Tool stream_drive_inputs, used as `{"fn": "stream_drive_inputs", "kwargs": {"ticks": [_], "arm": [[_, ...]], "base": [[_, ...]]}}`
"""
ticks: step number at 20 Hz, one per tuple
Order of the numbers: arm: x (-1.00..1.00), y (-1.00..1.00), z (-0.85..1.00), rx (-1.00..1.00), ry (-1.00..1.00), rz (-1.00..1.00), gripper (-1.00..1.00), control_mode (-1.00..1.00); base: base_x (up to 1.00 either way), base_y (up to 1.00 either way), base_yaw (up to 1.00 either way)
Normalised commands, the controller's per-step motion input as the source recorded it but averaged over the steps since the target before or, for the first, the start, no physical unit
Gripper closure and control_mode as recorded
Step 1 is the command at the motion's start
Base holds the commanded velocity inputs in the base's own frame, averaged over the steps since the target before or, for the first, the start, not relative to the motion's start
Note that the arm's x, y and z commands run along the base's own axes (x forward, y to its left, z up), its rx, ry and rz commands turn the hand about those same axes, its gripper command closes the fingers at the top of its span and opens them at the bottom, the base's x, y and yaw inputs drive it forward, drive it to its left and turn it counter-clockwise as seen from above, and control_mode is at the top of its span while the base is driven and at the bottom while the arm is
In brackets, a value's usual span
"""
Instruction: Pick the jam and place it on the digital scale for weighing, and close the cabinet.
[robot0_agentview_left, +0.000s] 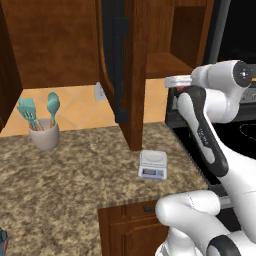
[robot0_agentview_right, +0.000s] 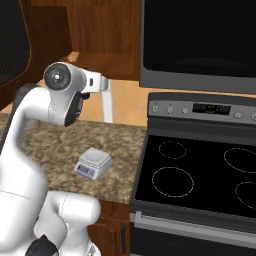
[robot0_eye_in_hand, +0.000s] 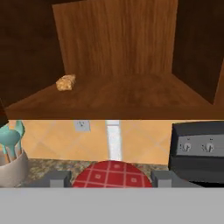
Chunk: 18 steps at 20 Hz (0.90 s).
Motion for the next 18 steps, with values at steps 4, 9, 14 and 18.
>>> {"fn": "stream_drive_inputs", "kwargs": {"ticks": [4, 9, 14, 18], "arm": [[-0.99, -0.41, -1.00, -0.13, 0.00, 0.30, 1.00, -1.00], [-0.25, -0.30, -1.00, -0.07, -0.03, 0.37, 1.00, -1.00], [0.29, -0.05, -1.00, -0.04, -0.01, 0.36, 1.00, -1.00], [0.92, 0.05, -0.99, -0.04, 0.04, 0.29, 1.00, -1.00]], "base": [[0.00, 0.00, 0.00], [0.00, 0.00, 0.00], [0.00, 0.00, 0.00], [0.00, 0.00, 0.00]]}}
